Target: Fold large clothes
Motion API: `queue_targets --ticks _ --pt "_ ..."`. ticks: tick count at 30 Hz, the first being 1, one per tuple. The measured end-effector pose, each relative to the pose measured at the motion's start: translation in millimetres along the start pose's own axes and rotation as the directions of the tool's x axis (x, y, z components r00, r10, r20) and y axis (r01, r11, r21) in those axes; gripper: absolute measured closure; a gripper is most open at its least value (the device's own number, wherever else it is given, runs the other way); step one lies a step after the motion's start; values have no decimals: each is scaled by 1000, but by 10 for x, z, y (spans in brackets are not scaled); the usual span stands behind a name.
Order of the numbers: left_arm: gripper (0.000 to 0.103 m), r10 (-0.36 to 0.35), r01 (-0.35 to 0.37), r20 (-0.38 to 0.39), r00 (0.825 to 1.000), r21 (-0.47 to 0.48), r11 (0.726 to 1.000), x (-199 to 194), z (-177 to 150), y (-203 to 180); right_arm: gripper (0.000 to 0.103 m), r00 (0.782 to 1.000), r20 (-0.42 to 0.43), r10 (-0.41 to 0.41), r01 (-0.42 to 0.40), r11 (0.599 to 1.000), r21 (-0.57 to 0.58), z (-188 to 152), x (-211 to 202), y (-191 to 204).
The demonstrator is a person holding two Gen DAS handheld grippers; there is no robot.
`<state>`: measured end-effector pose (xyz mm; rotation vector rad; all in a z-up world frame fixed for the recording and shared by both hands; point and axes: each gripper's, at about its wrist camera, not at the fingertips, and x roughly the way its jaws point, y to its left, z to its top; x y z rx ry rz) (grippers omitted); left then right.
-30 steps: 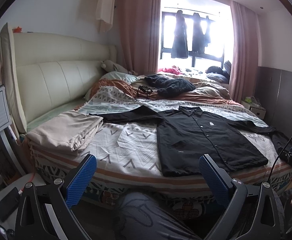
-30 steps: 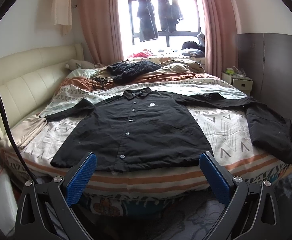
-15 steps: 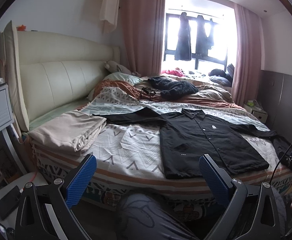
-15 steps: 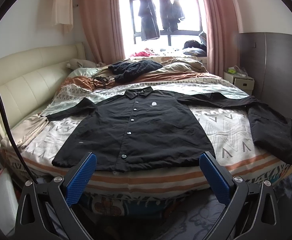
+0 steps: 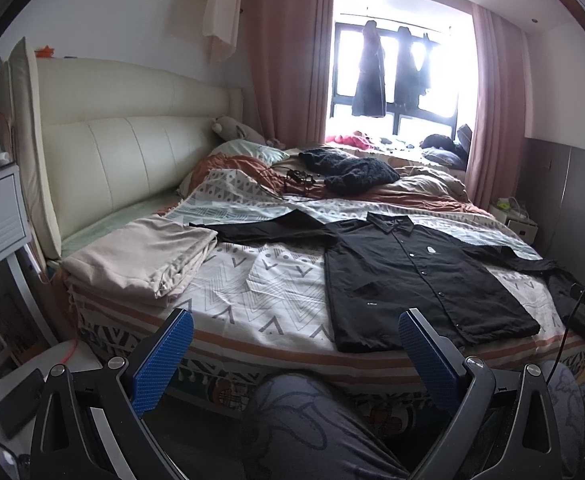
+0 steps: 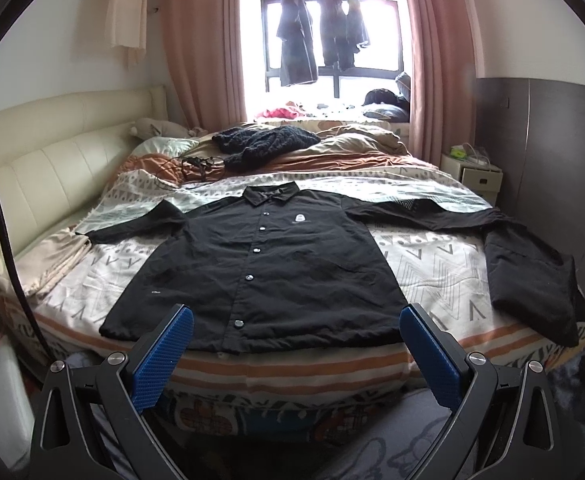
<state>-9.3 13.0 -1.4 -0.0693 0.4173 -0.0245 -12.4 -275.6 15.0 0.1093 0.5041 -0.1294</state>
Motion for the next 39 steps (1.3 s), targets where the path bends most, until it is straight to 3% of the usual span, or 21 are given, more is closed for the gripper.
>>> queue_targets --ticks 8,16,28,39 --pt "0 -40 40 2 999 16 999 -47 85 -82 0 999 -46 7 -2 993 114 68 -118 -210" --pt "1 -59 58 20 998 25 998 -138 142 -200 0 1000 -20 -2 6 981 196 52 -327 -523" --pt "0 -49 49 7 999 -4 999 65 208 -175 0 1000 29 5 -8 995 103 43 -321 -435" --pt "1 17 -17 -63 998 -8 1000 925 590 -102 0 999 18 44 -44 999 10 357 286 -230"
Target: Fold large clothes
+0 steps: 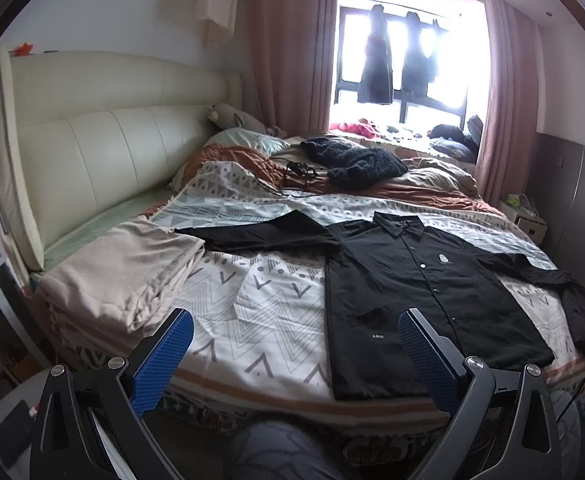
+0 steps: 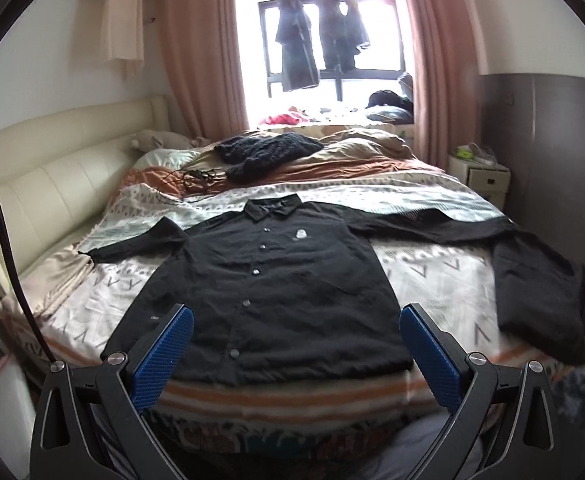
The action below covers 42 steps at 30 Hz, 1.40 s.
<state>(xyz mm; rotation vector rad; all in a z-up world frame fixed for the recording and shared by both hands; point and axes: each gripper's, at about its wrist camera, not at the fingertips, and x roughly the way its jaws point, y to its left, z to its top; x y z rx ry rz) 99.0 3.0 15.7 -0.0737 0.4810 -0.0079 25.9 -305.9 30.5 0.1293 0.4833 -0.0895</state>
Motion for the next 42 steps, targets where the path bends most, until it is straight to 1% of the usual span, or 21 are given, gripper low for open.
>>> queue_targets --ticks 4,6,9,15,18,21,22,24,26,27,29,30,32,33,35,36,37,38,39,41,42 --pt "1 37 -37 -18 999 3 999 413 175 20 0 1000 -4 19 -19 1000 -15 174 308 -24" --pt "1 37 -37 -32 999 -12 999 588 241 63 0 1000 -7 26 -26 1000 -2 268 461 -32" --pt "2 49 -50 -50 998 -22 998 814 327 126 1 999 -42 29 -28 1000 8 410 764 -33" --pt "6 65 -72 -111 992 -59 996 1231 476 335 1 995 -87 52 -51 999 5 563 1245 122" --pt "7 85 -94 -117 990 -76 993 1377 559 441 1 993 -103 56 -56 998 4 610 1440 220" --pt "15 85 -102 -138 987 -117 988 1558 638 580 1 992 -122 33 -37 999 -27 669 1651 308" --pt "19 85 -107 -154 984 -141 984 1636 664 645 1 991 -129 34 -38 999 -33 689 1726 332" --pt "22 80 -111 -174 981 -173 979 1779 708 735 2 989 -142 45 -49 998 -31 735 1862 351" --pt "24 88 -124 -185 979 -192 974 1919 772 831 8 985 -162 64 -69 997 -29 787 2064 381" --pt "25 94 -131 -188 978 -196 972 1975 804 864 9 985 -162 64 -69 997 -29 787 2064 381" --pt "28 103 -145 -194 976 -215 966 2110 890 965 11 980 -185 72 -78 997 -26 839 2294 410" --pt "29 105 -148 -195 975 -223 964 2156 916 1002 11 980 -185 72 -78 997 -26 839 2294 410" --pt "32 116 -164 -202 972 -243 956 2283 995 1126 19 975 -202 98 -104 994 -19 887 2496 426" --pt "32 117 -169 -206 971 -255 952 2340 1029 1185 22 975 -202 98 -104 994 -19 887 2496 426" --pt "33 126 -184 -214 969 -277 943 2477 1099 1317 32 968 -224 117 -123 992 -15 917 2665 456" --pt "33 129 -188 -215 968 -284 940 2536 1123 1371 34 965 -234 122 -128 992 -14 931 2739 475" --pt "34 140 -200 -218 966 -290 936 2608 1149 1437 37 958 -259 127 -134 991 -12 952 2910 505" --pt "36 154 -216 -222 963 -294 931 2691 1171 1507 37 958 -259 127 -134 991 -12 952 2910 505" --pt "39 158 -226 -232 960 -305 925 2788 1188 1582 38 955 -268 127 -135 991 -10 965 3003 521" --pt "48 152 -234 -255 955 -334 913 2945 1197 1725 42 950 -281 134 -142 990 -6 984 3169 544" --pt "50 143 -233 -263 954 -351 907 3025 1201 1800 42 948 -286 138 -145 989 -1 989 3231 549"
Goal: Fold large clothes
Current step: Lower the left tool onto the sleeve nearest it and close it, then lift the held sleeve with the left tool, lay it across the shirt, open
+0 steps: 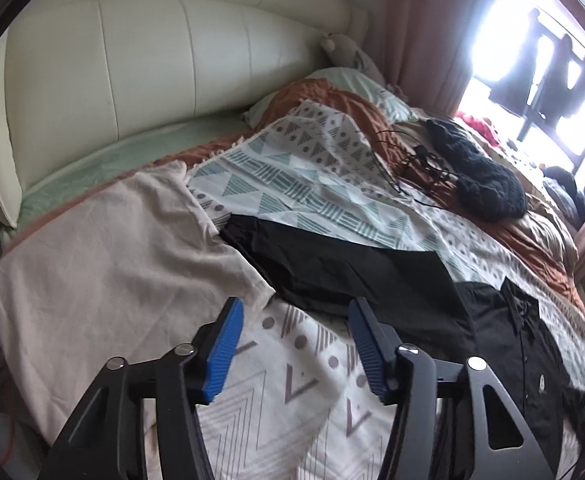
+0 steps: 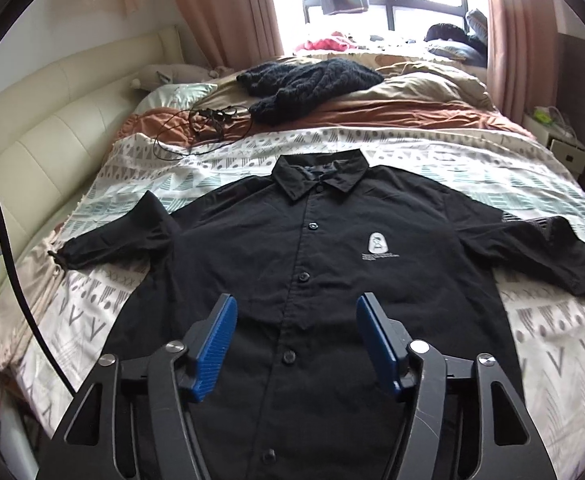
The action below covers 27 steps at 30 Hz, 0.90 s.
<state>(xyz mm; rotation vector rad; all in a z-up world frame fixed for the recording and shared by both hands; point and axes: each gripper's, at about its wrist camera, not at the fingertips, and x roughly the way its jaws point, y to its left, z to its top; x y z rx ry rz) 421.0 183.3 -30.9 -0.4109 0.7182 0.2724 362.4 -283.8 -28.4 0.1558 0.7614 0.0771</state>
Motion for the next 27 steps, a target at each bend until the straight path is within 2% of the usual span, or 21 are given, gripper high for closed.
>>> queue_targets --ticks 3,5,10,13,17,21,24,25,27 --pt "60 0 -1 -26 1000 -66 998 275 165 156 43 1000 -17 15 -14 1000 14 66 203 -9" --pt "62 -3 -1 -43 999 -112 994 455 289 259 50 999 -33 21 -20 1000 17 103 347 1" --pt "63 14 -25 -68 998 -158 987 808 490 393 60 996 -73 42 -41 999 13 192 677 46" --pt "63 14 -36 -112 994 -197 980 1092 549 497 64 994 -93 61 -61 998 8 240 868 123" --pt "63 25 -56 -143 989 -221 974 1419 591 592 75 988 -128 83 -84 996 3 291 1129 223" --pt "63 71 -117 -211 975 -216 969 1779 588 652 75 985 -151 86 -85 996 9 311 1309 264" --pt "64 104 -155 -233 967 -211 965 1961 567 704 75 983 -165 82 -79 997 23 308 1411 259" --pt "68 117 -166 -231 966 -205 965 1990 569 711 75 982 -170 78 -74 997 28 304 1438 243" --pt "84 146 -190 -224 964 -191 963 2028 595 728 75 982 -178 68 -62 997 38 283 1482 221"
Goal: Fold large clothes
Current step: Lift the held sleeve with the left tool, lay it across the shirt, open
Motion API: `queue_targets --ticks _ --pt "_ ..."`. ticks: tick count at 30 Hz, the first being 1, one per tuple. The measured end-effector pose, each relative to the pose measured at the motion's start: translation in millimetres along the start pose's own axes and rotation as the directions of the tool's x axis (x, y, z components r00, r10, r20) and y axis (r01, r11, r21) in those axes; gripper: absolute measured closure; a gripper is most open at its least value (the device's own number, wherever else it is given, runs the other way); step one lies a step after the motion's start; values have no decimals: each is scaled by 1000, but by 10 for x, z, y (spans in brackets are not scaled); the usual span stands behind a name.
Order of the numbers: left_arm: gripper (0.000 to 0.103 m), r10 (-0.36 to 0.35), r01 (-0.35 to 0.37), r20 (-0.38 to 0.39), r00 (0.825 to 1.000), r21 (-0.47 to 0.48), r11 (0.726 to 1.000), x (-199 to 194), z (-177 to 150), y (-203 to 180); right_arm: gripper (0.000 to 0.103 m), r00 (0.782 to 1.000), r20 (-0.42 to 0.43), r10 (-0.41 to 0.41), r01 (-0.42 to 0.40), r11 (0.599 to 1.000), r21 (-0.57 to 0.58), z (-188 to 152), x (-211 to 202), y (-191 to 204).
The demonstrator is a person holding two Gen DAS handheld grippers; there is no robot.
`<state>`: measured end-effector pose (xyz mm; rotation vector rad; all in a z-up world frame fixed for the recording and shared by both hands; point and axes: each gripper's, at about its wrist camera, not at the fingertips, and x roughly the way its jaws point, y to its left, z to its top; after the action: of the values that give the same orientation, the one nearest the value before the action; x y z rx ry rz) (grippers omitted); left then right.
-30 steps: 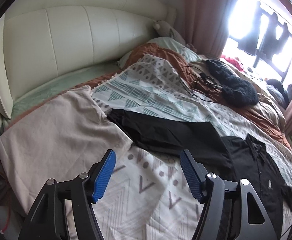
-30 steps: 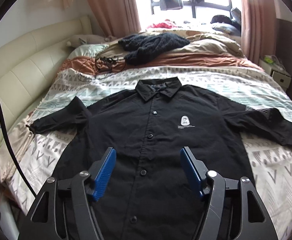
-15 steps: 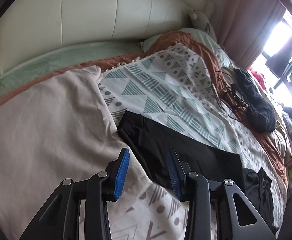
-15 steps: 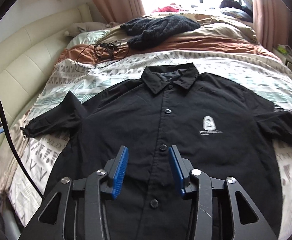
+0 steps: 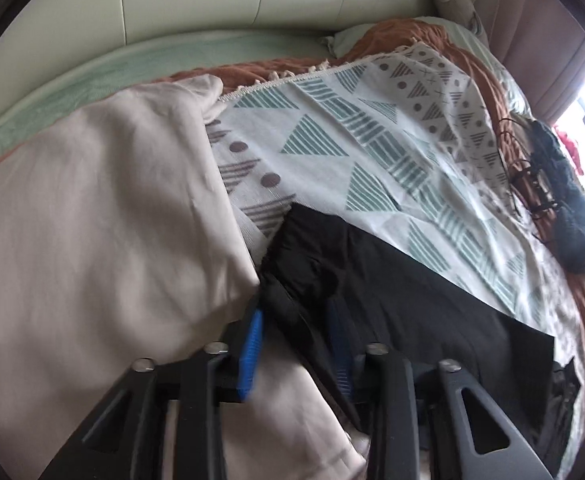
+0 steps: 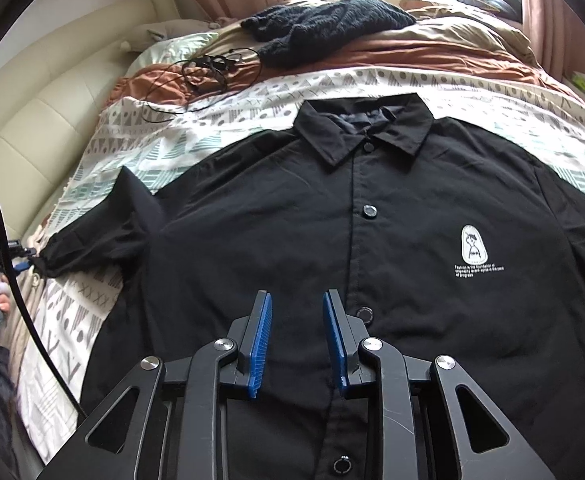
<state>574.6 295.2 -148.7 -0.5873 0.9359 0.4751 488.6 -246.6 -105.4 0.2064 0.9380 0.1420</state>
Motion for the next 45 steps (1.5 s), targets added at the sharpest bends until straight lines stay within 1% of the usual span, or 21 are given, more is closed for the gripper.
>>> queue_targets --ticks 2,5,7,10,12,13,14,19,21,22,26,29,30,31,32,34,35,37,38,42,45 --pt "93 -11 11 2 1000 -8 1000 -1 42 15 75 1000 -7 -23 23 1000 -2 -12 40 0" --pt "95 -35 34 47 998 22 999 -209 91 -65 75 998 -22 -53 52 998 -23 0 106 62" --pt "96 -57 52 86 995 57 997 -431 125 -158 75 999 -23 -49 48 998 -33 29 124 116" --pt "96 -96 85 123 988 93 992 -728 164 -289 76 1000 -14 -10 10 999 -39 98 153 252" --pt "96 -132 112 154 979 129 985 -979 184 -406 81 1000 -15 28 -28 999 -39 143 214 370" --pt "96 -150 126 169 974 144 982 -1100 196 -459 86 999 -18 42 -43 998 -39 154 251 420" --pt "96 -170 142 184 968 157 977 -1237 209 -518 88 997 -30 69 -70 997 -36 176 318 500" --pt "97 -272 221 242 931 220 950 -1891 259 -840 88 984 -94 153 -156 987 -33 235 604 809" --pt "97 -320 256 262 910 252 933 -2162 256 -1002 88 976 -105 190 -194 981 -27 250 681 905" --pt "97 -348 276 272 897 271 922 -2322 246 -1108 88 972 -110 206 -210 977 -24 269 739 967" --pt "97 -439 342 273 856 337 877 -2710 170 -1492 88 958 -131 254 -256 967 2 323 998 1148" --pt "97 -494 379 258 830 387 840 -2947 40 -1797 88 949 -147 279 -277 960 37 369 1183 1224" --pt "97 -508 390 243 826 404 827 -2996 -13 -1893 88 946 -147 290 -285 957 50 394 1249 1243" --pt "97 -526 401 219 822 432 808 -3058 -94 -2044 88 940 -152 304 -299 952 60 415 1327 1264" --pt "97 -537 407 203 819 454 793 -3098 -161 -2140 88 936 -173 307 -301 952 60 426 1410 1288" --pt "97 -557 411 187 809 496 765 -3214 -292 -2356 89 927 -212 310 -301 951 73 427 1522 1280" --pt "97 -562 412 182 807 508 756 -3250 -323 -2423 89 920 -211 331 -317 943 96 441 1523 1241" --pt "97 -583 422 170 794 536 731 -3341 -404 -2582 89 910 -220 352 -331 935 129 446 1453 1155" --pt "97 -598 432 162 785 549 715 -3396 -450 -2641 89 909 -210 360 -337 931 138 443 1367 1092" --pt "97 -648 476 119 752 582 659 -3525 -636 -2944 89 929 -150 338 -318 938 140 403 955 769" --pt "97 -674 499 81 734 608 617 -3612 -802 -3196 87 942 -101 321 -302 938 167 326 584 425"
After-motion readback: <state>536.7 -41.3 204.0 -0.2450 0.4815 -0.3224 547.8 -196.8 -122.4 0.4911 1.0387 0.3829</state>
